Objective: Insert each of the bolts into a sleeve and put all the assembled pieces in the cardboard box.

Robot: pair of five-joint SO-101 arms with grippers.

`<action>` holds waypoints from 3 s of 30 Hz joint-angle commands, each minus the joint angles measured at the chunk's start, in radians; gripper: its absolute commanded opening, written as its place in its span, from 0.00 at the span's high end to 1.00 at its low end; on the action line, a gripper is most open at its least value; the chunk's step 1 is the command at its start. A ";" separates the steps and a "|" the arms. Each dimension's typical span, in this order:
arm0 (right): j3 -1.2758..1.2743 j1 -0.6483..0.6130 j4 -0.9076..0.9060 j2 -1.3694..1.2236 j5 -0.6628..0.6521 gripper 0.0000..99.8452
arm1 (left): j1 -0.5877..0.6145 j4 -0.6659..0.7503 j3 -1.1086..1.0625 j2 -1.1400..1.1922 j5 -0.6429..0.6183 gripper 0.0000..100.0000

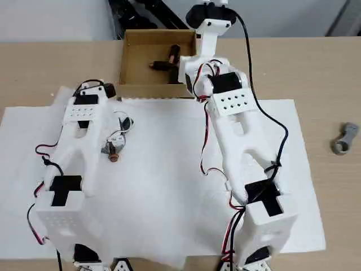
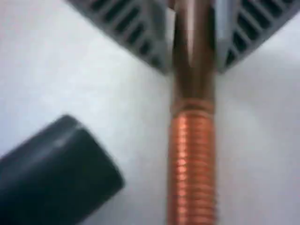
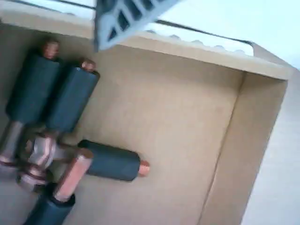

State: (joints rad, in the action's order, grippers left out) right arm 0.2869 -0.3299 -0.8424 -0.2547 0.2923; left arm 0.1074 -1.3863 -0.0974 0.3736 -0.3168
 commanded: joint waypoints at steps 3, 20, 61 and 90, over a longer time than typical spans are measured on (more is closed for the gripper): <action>0.048 -0.007 -0.004 0.071 0.008 0.84 | 0.017 -0.032 0.002 0.000 0.034 1.00; 0.049 -0.136 -0.111 0.162 0.000 0.92 | 0.026 -0.370 0.404 -0.068 0.603 1.00; 0.046 -0.130 -0.303 0.091 0.000 0.82 | 0.351 -0.097 -0.414 -0.644 1.884 0.78; 0.046 -0.128 -0.303 0.088 0.002 0.82 | 0.419 -0.351 -0.294 -0.176 0.618 0.78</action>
State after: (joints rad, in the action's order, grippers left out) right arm 0.2885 -0.4572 -1.1492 -0.1718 0.2938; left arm 0.5094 -1.7238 -0.4120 0.0944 0.3030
